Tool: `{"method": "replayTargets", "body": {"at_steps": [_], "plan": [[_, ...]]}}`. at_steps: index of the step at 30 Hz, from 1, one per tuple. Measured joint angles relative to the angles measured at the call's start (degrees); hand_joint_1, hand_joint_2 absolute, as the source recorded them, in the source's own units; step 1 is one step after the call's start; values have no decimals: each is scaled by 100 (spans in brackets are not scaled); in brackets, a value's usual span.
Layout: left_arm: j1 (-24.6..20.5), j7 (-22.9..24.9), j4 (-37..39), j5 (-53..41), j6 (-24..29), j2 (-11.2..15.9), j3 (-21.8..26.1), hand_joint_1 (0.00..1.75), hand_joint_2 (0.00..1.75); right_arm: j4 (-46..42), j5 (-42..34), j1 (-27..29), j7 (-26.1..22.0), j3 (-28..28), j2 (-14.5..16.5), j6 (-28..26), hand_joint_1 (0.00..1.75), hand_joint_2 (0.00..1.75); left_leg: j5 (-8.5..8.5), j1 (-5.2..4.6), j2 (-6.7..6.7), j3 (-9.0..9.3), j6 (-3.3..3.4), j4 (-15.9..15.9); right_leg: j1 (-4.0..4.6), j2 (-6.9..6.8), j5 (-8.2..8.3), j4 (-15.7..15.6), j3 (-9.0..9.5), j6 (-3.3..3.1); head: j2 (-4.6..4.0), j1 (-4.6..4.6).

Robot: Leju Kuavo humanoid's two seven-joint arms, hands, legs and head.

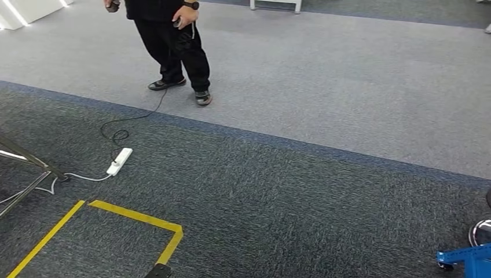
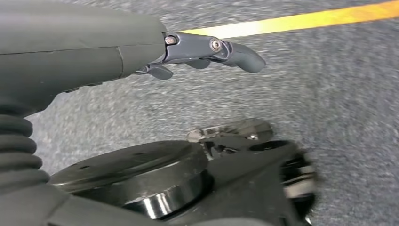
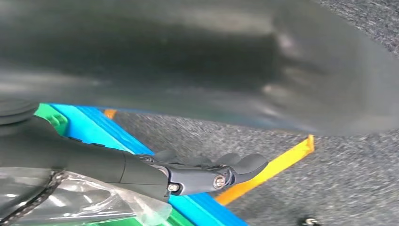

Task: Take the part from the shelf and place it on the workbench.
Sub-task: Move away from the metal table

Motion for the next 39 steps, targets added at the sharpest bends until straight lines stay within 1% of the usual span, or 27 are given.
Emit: {"method": "replayTargets", "body": {"at_steps": [2, 4, 5, 7, 8, 10, 11, 12, 13, 15, 17, 19, 20, 21, 22, 24, 25, 26, 27, 28, 29, 30, 31, 33, 35, 37, 39], "plan": [[-2, -84, 2, 5, -43, 7, -1, 0, 175, 0, 12, -14, -11, -13, 4, -3, 0, 0, 111, -5, -204, 145, 29, -393, -17, 140, 34, 12, -55, 57, 0, -4], [-10, -223, 4, 11, -59, 8, -4, 0, 175, 1, 19, 3, -24, -32, 6, -6, 0, 0, 117, -17, -144, 151, 50, -458, -41, 266, 86, -6, -125, 145, 0, -12], [-17, -294, 4, 12, -53, 7, -7, 0, 175, 1, 21, 22, -31, -44, 4, -7, 0, 0, 145, -15, -71, 157, 74, -491, -42, 236, 80, 8, -164, 175, 0, -9], [-24, -405, 4, 14, -50, -1, -9, 0, 175, 2, 26, 31, -51, -61, 1, -10, 0, 0, 206, -2, 93, 164, 133, -571, -15, -51, -111, 307, -344, 206, 0, 17], [-20, -442, 4, 14, -60, -3, -10, 0, 175, 2, 31, 17, -63, -63, 0, -11, 0, 0, 220, -7, 191, 160, 150, -586, -7, -255, -297, 638, -494, 210, 0, 27], [0, -487, 4, 15, -82, -2, -11, 0, 175, 2, 39, -7, -82, -63, 1, -12, 0, 0, 224, -30, 387, 143, 162, -587, -5, -463, -643, 1408, -833, 238, 0, 38], [5, -497, 4, 15, -86, 0, -11, 0, 175, 2, 40, -2, -85, -65, -1, -12, 0, 0, 222, -36, 483, 138, 163, -586, -9, -496, -698, 1618, -908, 252, 0, 36], [4, -502, 4, 16, -87, 0, -11, 0, 175, 2, 38, 12, -85, -66, -2, -12, 0, 0, 219, -37, 569, 134, 160, -584, -12, -521, -649, 1611, -871, 263, 0, 38], [1, -512, 4, 16, -87, -1, -11, 0, 175, 2, 36, 24, -85, -67, -3, -12, 0, 0, 213, -34, 648, 135, 152, -581, -15, -562, -505, 1354, -704, 272, 0, 38], [-6, -611, 4, 49, -106, -1, -10, 0, 87, 2, 30, 20, -90, -70, -3, -12, 0, 0, 182, -49, 787, 146, 109, -551, -12, -793, -214, 501, -196, 273, 0, 42], [-14, -859, 4, 146, -198, 4, -8, 0, 0, 2, 32, 2, -109, -75, 0, -12, 0, 0, 147, -83, 893, 160, 53, -513, 0, -960, -120, 17, 92, 211, 0, 23], [-32, -1102, 4, 230, -309, 6, -7, 0, 0, 2, 41, 11, -125, -95, 0, -13, 0, 0, 134, -91, 984, 177, 12, -500, 10, -889, -119, -3, 86, 122, 0, 4], [-44, -1183, 4, 247, -338, 4, -6, 0, 0, 2, 44, 22, -128, -105, 0, -14, 0, 0, 109, -79, 976, 185, -18, -483, 6, -831, -107, -8, 77, 84, 0, 3], [-53, -1262, 4, 253, -347, 0, -7, 0, 0, 2, 43, 27, -132, -113, 1, -15, 0, 0, 32, -62, 876, 164, -50, -408, 1, -771, -92, -15, 70, 45, 0, -2], [-56, -1369, 5, 258, -361, -3, -7, 0, 0, 2, 39, 23, -143, -116, 1, -16, 0, 0, -109, -44, 728, 94, -79, -219, -6, -703, -72, -23, 63, 5, 0, -10], [-42, -1667, 10, 266, -367, -7, -8, 0, 0, 2, 31, 3, -173, -120, 1, -19, 0, 0, -512, -22, 409, -212, -105, 499, -3, -558, -40, -24, 38, -50, 0, -23], [-27, -1795, 14, 280, -361, -6, -9, 0, 0, 2, 27, 0, -186, -129, 0, -20, 0, 0, -676, -19, 349, -394, -100, 903, 6, -476, -30, -21, 23, -64, 0, -22], [-13, -1882, 17, 318, -374, -6, -11, 0, 0, 2, 25, 4, -193, -144, -1, -23, 0, 0, -741, -19, 326, -522, -87, 1175, 18, -390, -23, -18, 15, -72, 0, -22], [0, -1927, 16, 411, -417, -6, -29, 0, 44, 2, 23, 12, -196, -166, -1, -25, 0, 0, -686, -20, 315, -562, -66, 1238, 30, -303, -17, -15, 11, -77, 0, -21], [13, -1948, 13, 553, -461, -6, -72, 0, 87, 2, 23, 21, -198, -185, -1, -26, 0, 0, -515, -22, 294, -497, -37, 1063, 39, -215, -12, -13, 13, -78, 0, -20], [23, -1958, 9, 720, -507, -5, -143, 0, 131, 2, 29, 27, -201, -199, 1, -25, 0, 0, -273, -26, 229, -348, -3, 701, 45, -131, -6, -11, 17, -75, 0, -21], [32, -1964, 7, 875, -539, 2, -235, 0, 175, 2, 40, 30, -203, -208, 6, -23, 0, 0, -61, -31, 89, -176, 35, 288, 47, -57, 3, -8, 15, -64, 0, -18], [39, -1964, 11, 983, -557, 12, -329, 0, 175, 2, 55, 25, -204, -209, 11, -21, 0, 0, 86, -31, -43, -33, 64, -75, 48, 18, 13, 0, 1, -48, 0, -17], [47, -1938, 23, 1074, -641, 36, -472, 0, 175, 2, 81, 19, -203, -213, 21, -16, 0, 0, 157, -40, -196, 83, 87, -401, 31, 146, 50, 6, -59, 11, 0, -20], [46, -1876, 27, 1090, -677, 49, -574, 0, 175, 2, 99, 41, -197, -228, 19, -13, 0, 0, 189, -37, -94, 87, 100, -470, 9, 239, 86, 0, -121, 84, 0, -20], [47, -1827, 28, 1086, -669, 54, -662, 0, 175, 2, 110, 60, -192, -249, 15, -10, 0, 0, 253, -19, 49, 102, 138, -561, 25, 7, -40, 171, -242, 134, 0, -1], [70, -1810, 34, 1085, -657, 57, -718, 0, 175, 3, 116, 36, -191, -257, 13, -7, 0, 0, 283, -25, 231, 102, 161, -601, 37, -365, -404, 777, -531, 174, 0, 27]]}}
